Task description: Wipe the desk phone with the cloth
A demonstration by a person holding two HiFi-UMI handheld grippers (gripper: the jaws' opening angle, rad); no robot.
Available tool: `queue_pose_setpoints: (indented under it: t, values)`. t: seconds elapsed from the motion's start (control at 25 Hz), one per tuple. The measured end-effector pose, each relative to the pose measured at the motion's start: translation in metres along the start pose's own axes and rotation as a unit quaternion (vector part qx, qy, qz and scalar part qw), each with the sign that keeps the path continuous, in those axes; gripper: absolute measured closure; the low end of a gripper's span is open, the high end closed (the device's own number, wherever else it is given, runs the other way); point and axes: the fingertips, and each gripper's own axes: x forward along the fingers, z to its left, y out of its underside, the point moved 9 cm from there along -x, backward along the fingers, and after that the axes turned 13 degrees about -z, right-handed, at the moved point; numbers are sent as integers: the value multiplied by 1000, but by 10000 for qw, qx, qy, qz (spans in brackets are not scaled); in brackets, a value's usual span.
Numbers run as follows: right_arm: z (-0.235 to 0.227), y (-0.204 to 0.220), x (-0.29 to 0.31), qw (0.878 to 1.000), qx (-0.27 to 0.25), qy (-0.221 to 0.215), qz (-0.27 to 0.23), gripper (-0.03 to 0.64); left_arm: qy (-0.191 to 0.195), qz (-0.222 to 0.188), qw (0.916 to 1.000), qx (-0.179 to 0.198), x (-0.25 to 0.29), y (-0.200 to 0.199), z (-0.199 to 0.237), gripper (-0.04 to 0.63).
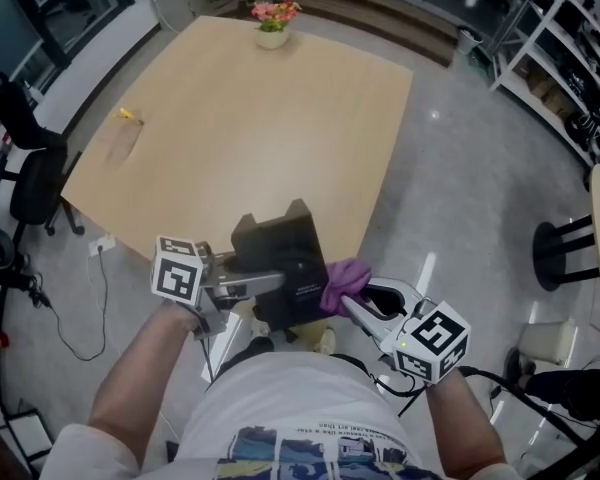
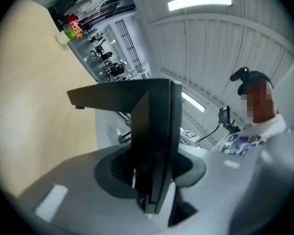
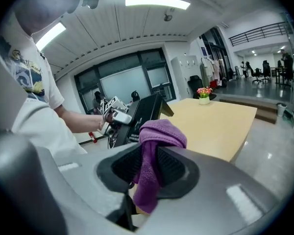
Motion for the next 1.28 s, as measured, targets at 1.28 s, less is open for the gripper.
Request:
queue_pose_setpoints:
  t: [1.28]
  values:
    - [-44, -126, 46, 9802, -1050, -1662, -239, 525, 641, 1037, 9916, 440, 38, 21, -27, 419]
